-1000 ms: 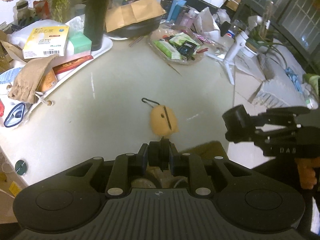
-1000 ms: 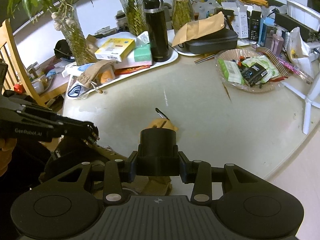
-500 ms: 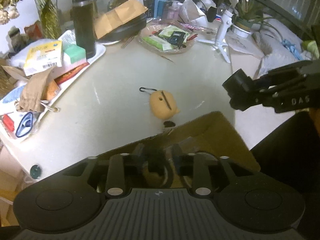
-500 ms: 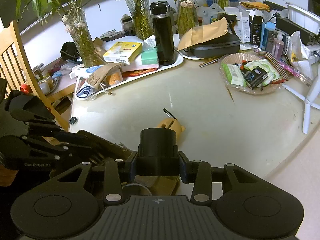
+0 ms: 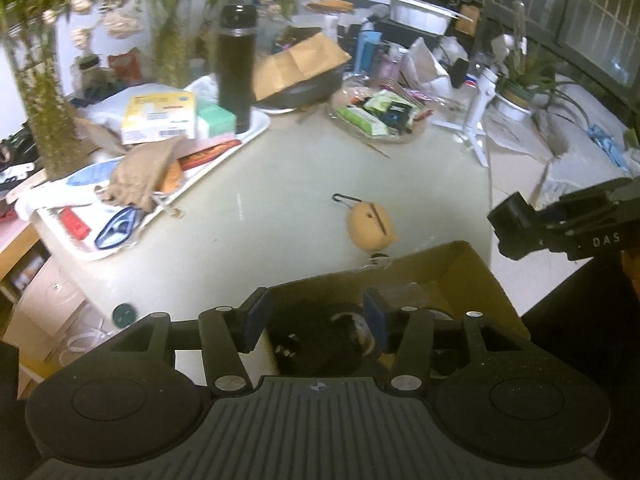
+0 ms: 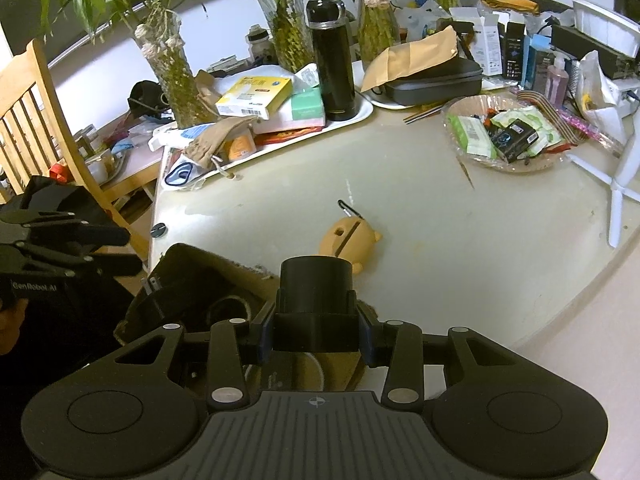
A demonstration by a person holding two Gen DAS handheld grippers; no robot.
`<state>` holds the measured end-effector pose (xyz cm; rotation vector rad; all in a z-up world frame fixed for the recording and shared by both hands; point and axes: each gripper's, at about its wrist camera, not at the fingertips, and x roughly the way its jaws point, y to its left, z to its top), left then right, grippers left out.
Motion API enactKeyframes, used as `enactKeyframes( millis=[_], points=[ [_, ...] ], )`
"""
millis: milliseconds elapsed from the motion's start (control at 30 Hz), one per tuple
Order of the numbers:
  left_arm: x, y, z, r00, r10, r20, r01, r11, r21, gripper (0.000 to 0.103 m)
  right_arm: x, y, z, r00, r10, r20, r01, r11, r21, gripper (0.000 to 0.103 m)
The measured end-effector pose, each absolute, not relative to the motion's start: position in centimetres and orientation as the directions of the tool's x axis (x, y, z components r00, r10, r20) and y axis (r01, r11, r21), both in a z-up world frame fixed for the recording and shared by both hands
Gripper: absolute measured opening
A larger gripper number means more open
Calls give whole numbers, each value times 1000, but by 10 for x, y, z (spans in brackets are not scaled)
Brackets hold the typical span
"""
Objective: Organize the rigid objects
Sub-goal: 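Open both grippers to release the cup and mount into the box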
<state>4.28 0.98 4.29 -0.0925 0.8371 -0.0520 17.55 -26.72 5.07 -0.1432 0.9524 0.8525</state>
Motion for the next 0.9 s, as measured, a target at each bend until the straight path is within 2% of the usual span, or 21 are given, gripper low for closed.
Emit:
enactKeyframes(
  millis=[100,600,633,667,700,767,900],
  points=[
    [35,16,43,673,-68,-737,-18,994,-108,54,171,-266,47,279,575,-769,-696,673,251,44],
    [11,29,38,693,-14,-720,-81,992,-97,55,165,-239,46,258,567,-782,-730,644,227,44],
    [10,29,39,696,-12,-718,-82,992,-96,55,166,-237,45,273,553,-787,-727,655,208,48],
    [9,29,39,698,-10,-716,-82,992,-94,55,166,-236,44,285,538,-794,-723,664,190,60],
    [8,29,39,700,-7,-714,-83,992,-92,55,167,-235,43,292,529,-796,-721,669,180,65],
    [7,30,39,702,-3,-712,-87,992,-90,56,167,-237,42,304,525,-795,-714,678,175,85],
    [6,30,39,705,-6,-709,-84,992,-93,57,168,-244,37,306,516,-800,-702,690,176,97]
  ],
)
